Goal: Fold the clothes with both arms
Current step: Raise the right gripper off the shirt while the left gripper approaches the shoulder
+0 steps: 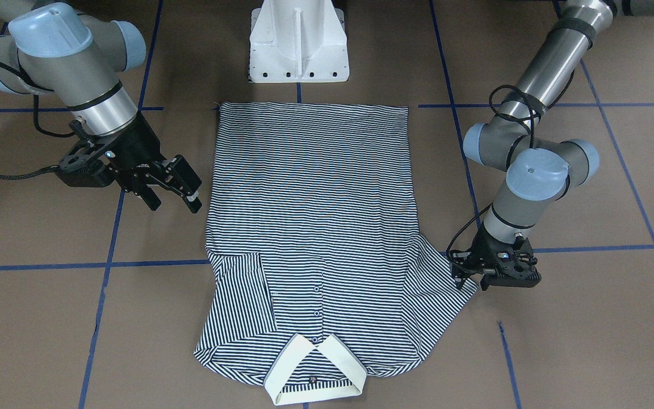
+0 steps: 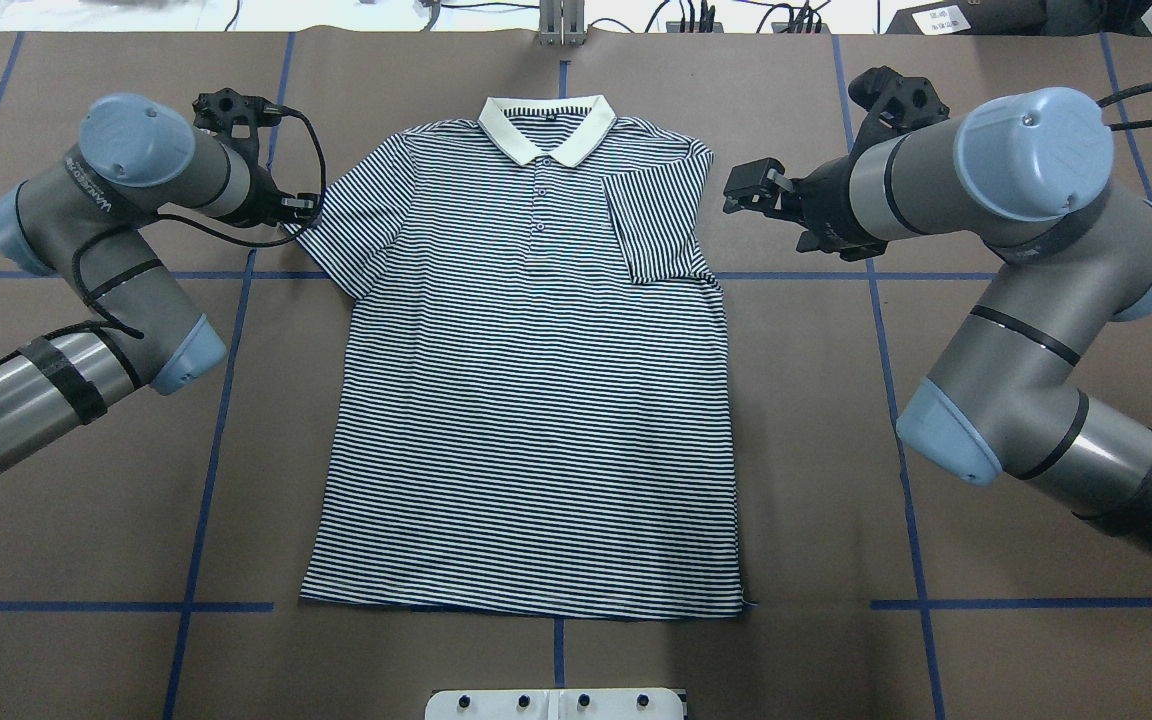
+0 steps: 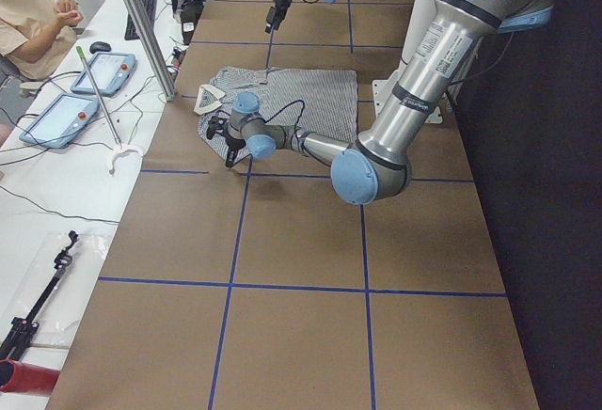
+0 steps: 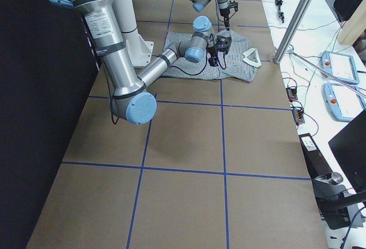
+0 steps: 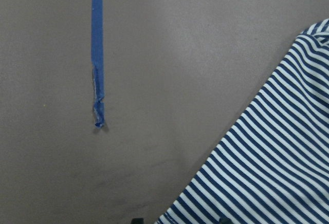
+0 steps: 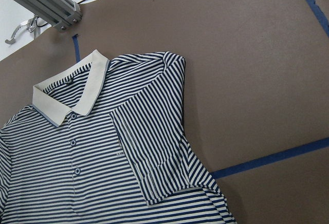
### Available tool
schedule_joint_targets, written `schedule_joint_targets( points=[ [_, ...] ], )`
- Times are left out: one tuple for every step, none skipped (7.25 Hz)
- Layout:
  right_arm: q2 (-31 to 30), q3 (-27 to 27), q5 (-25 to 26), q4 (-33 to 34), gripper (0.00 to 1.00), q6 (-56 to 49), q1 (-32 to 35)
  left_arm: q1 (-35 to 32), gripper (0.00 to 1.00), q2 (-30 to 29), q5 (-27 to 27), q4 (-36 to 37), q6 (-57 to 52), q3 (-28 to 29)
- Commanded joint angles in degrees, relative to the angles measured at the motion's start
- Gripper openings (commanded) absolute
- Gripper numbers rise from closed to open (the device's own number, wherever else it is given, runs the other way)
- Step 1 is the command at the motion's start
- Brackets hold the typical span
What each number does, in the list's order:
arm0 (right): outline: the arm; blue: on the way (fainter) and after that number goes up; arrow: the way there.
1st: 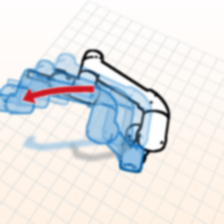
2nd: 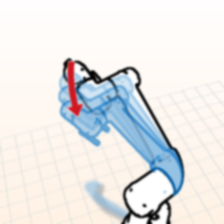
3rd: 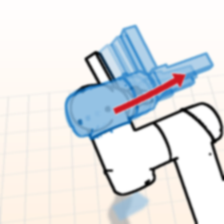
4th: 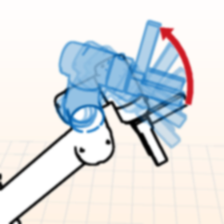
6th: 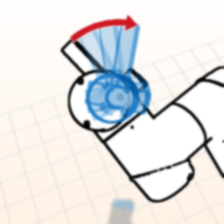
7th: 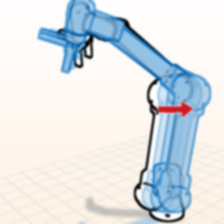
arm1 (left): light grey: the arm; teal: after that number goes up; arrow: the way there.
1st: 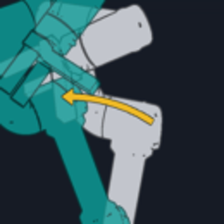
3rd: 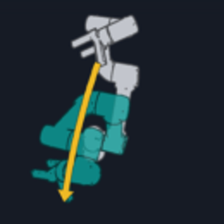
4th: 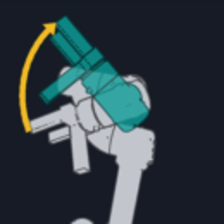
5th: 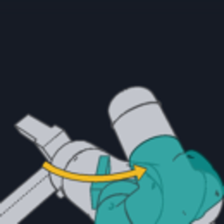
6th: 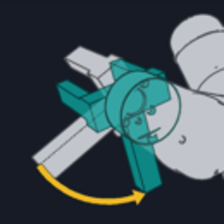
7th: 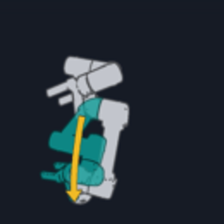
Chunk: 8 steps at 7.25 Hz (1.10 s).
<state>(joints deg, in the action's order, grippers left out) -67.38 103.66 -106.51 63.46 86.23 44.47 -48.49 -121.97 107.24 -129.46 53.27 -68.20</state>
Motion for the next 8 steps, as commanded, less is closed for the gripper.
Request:
schedule_joint_targets(
  points=[
    [-0.3, 0.05, -0.01, 0.0, 1.0, -0.01, 0.0, -0.03, 0.55, -0.11, -0.01, 0.0, 0.0, 0.09],
    [-0.3, 0.14, -0.01, 0.0, 1.0, -0.01, 0.0, -0.03, 0.42, -0.11, 0.07, 0.0, 0.0, 0.26],
    [-0.3, 0.23, -0.01, 0.0, 1.0, -0.09, 0.0, -0.03, 0.08, -0.29, 0.07, 0.0, 0.0, 0.35],
    [-0.39, 0.49, -0.1, 0.0, 1.0, -0.01, 0.0, -0.03, 0.0, -0.46, 0.16, 0.0, 0.0, 0.09],
    [-0.39, 0.4, -0.1, 0.0, 1.0, -0.01, 0.0, -0.12, 0.0, -1.25, 0.51, 0.17, 0.08, -0.7],
    [-0.39, 0.49, -0.1, 0.0, 1.0, -0.01, 0.0, -0.12, 0.0, -1.43, 0.69, 0.26, 0.43, -2.44],
    [-0.39, 0.58, -0.1, 0.0, 1.0, -0.01, 0.09, -0.03, 0.0, -2.39, 0.6, 1.22, 1.57, -3.51],
    [-0.65, 1.19, -0.27, 0.08, 1.0, -0.01, 0.0, 0.49, 0.0, -4.31, 0.51, 4.28, 5.67, -5.17]
  ],
)
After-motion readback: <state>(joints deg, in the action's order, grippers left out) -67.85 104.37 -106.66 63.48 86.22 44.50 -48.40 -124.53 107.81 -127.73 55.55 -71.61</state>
